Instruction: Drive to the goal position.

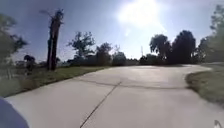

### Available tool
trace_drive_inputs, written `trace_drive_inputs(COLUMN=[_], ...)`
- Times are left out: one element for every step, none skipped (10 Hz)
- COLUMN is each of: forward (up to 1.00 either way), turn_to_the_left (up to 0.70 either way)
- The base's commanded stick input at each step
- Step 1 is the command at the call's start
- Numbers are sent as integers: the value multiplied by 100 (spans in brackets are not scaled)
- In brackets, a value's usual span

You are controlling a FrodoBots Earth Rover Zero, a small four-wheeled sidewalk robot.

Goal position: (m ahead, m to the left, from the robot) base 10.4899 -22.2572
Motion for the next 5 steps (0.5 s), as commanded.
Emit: trace_drive_inputs(forward=[70, 70, 70, 70, 70], turn_to_the_left=[0, 0, 0, 0, 0])
